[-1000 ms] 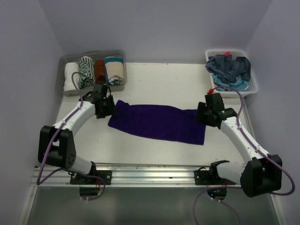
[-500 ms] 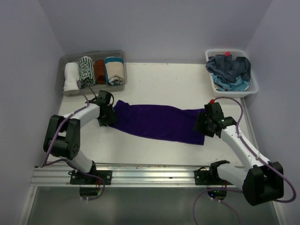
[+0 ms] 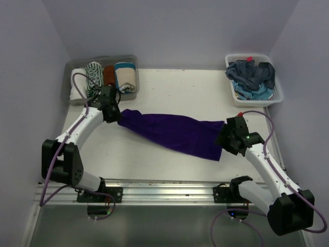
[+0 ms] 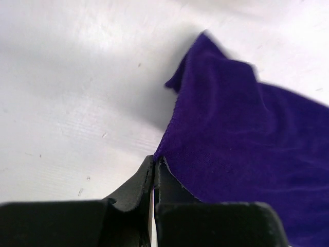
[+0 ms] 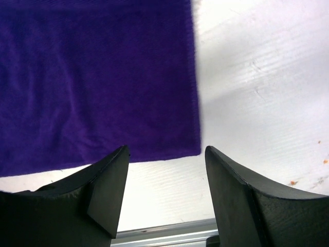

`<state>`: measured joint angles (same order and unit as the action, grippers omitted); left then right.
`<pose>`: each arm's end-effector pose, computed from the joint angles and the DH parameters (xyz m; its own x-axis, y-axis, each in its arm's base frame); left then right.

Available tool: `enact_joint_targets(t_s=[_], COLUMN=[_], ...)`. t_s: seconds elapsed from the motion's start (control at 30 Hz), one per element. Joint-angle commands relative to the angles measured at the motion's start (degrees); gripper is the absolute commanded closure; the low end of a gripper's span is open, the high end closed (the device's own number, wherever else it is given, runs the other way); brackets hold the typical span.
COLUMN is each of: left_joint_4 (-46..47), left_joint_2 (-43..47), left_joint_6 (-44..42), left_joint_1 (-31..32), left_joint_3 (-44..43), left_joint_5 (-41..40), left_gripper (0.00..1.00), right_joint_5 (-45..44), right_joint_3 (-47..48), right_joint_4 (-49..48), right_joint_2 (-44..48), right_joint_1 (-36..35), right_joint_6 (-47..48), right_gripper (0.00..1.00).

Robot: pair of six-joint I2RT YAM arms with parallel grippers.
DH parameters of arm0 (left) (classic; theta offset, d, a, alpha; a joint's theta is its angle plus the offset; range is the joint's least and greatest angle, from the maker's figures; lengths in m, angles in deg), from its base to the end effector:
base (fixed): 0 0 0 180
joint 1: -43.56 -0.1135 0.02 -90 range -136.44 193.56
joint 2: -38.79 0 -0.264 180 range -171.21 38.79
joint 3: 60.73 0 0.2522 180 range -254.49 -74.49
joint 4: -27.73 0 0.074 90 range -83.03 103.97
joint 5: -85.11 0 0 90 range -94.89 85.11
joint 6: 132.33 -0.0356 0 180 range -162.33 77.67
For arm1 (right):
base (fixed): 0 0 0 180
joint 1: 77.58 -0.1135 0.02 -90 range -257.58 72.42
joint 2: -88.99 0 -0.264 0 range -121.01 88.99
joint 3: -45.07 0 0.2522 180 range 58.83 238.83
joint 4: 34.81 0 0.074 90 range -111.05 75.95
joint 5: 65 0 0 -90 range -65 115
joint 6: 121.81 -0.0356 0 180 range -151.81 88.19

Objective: Roll the towels
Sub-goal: Flatten the towel

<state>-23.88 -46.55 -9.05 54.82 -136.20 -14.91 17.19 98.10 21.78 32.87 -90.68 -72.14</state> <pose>0.2945 -0.0523 0.2376 -0.7812 -0.3954 -0.4830 -0.3802 0.9151 -0.1342 0.1762 0.0360 0.2248 -0.7430 0.4854 -0.4608 0.4239 0.8741 0.2373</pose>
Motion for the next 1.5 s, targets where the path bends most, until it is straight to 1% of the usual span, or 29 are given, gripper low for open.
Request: enact_joint_targets(t_s=[0.0, 0.07, 0.17, 0.2, 0.3, 0.5, 0.6, 0.73, 0.8, 0.83, 0.87, 0.9, 0.93, 0.97, 1.0, 1.1, 1.17, 1.23, 1.27, 1.3, 1.37, 1.4, 1.47], left_joint_4=[-3.46, -3.29, -2.59, -2.41, -2.06, -1.62, -1.18, -1.44, -1.35, -1.35, -1.27, -1.35, -1.44, -1.44, -1.62, -2.49, -2.85, -4.07, -4.77, -6.35, -7.76, -8.90, -9.70], left_joint_2=[2.99, 3.16, 3.43, 3.51, 3.60, 3.51, 3.60, 3.60, 4.21, 4.30, 4.57, 4.57, 4.57, 4.66, 4.66, 4.66, 4.57, 3.96, 2.74, 2.11, 0.45, 0.09, -0.44], left_joint_6=[-1.90, -1.81, -1.55, -1.55, -1.72, -2.08, -2.08, -1.99, -1.90, -2.07, -2.08, -2.08, -2.16, -2.16, -2.34, -3.04, -3.74, -4.88, -5.41, -6.20, -6.91, -7.52, -8.22], left_joint_1=[-0.46, -0.46, -0.54, -0.46, -0.46, -0.46, -0.46, -0.46, -0.46, -0.46, -0.46, -0.46, -0.46, -0.46, -0.46, -0.46, -0.46, -0.98, -1.16, -1.42, -1.86, -2.21, -2.48], left_joint_3=[-4.12, -3.59, -2.27, -2.10, -1.83, -1.22, -0.69, -0.34, -0.16, 0.01, 0.19, 0.19, 0.02, -0.16, -0.34, -3.40, -5.95, -12.27, -14.99, -20.67, -26.15, -31.22, -35.65], left_joint_5=[0.34, 1.75, 2.90, 2.99, 3.17, 3.43, 3.78, 3.87, 3.78, 3.78, 3.52, 3.52, 3.52, 3.78, 3.96, 4.39, 4.22, 4.40, 4.31, 4.13, 3.87, 3.78, 3.17], left_gripper=[1.00, 1.00, 1.00, 1.00, 1.00, 1.00, 1.00, 1.00, 1.00, 1.00, 1.00, 1.00, 1.00, 1.00, 1.00, 1.00, 1.00, 1.00, 1.00, 1.00, 1.00, 1.00, 1.00], right_joint_5=[-2.65, -1.51, 2.70, 5.33, 7.63, 6.59, 4.74, 5.26, 3.87, 3.16, 2.55, 1.24, 1.14, 0.87, -0.26, -2.20, -6.76, -10.97, -11.86, -12.66, -14.07, -14.59, -16.26], right_joint_3=[-1.73, -4.10, -8.49, -10.77, -12.72, -15.27, -15.97, -16.33, -16.59, -16.85, -16.85, -16.77, -16.16, -15.45, -14.49, -6.78, -2.90, 4.30, 7.02, 12.53, 17.84, 22.74, 27.33], right_joint_4=[3.31, 2.27, 0.07, -0.81, -2.49, -3.36, -6.52, -10.65, -12.24, -12.76, -13.81, -14.17, -14.52, -14.53, -14.35, -11.20, -9.87, -9.52, -9.34, -9.17, -9.17, -9.25, -9.52], right_joint_2=[2.32, 2.94, 4.96, 6.18, 6.46, 6.72, 4.80, 1.01, 0.40, 0.31, 0.13, -0.13, -0.74, -1.01, -1.27, -0.93, 0.48, 0.31, -0.04, -0.83, -2.76, -3.20, -4.26], right_joint_1=[-0.17, -0.08, -0.08, -0.08, -0.60, -6.22, -6.94, -7.02, -7.02, -7.02, -7.02, -7.02, -7.02, -7.02, -7.02, -7.02, -6.94, -6.50, -5.63, -5.01, -3.69, -3.34, -2.90], right_joint_6=[-6.75, -8.78, -12.48, -13.70, -15.38, -19.94, -20.40, -20.40, -20.48, -20.57, -20.57, -20.57, -20.57, -20.57, -19.70, -16.90, -13.30, -10.22, -7.07, -5.56, -1.52, -0.28, 3.05], right_gripper=[0.35, 0.34, 0.34, 0.34, 0.35, 0.37, 0.39, 0.44, 0.48, 0.53, 0.59, 0.73, 0.81, 0.89, 1.00, 1.00, 1.00, 1.00, 1.00, 1.00, 1.00, 1.00, 1.00])
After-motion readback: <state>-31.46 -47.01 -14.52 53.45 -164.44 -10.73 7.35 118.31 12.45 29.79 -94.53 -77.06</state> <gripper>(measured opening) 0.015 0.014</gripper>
